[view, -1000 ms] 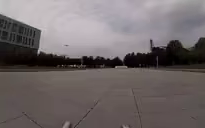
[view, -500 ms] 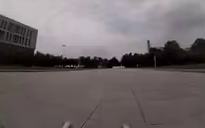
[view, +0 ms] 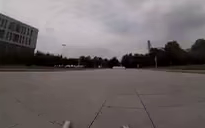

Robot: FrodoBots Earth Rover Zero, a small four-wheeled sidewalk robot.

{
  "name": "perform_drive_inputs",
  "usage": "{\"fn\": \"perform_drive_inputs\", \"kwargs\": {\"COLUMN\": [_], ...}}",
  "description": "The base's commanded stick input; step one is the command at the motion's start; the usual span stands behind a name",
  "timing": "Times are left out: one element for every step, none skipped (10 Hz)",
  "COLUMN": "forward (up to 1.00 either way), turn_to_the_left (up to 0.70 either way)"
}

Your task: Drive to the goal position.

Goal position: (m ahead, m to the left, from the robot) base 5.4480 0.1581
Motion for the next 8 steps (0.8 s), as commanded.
{"fn": "perform_drive_inputs", "kwargs": {"forward": [0.7, 0.7, 0.7, 0.7, 0.7, 0.7, 0.7, 0.7], "turn_to_the_left": [0.0, 0.0, 0.0, 0.0, 0.0, 0.0, 0.0, 0.0]}}
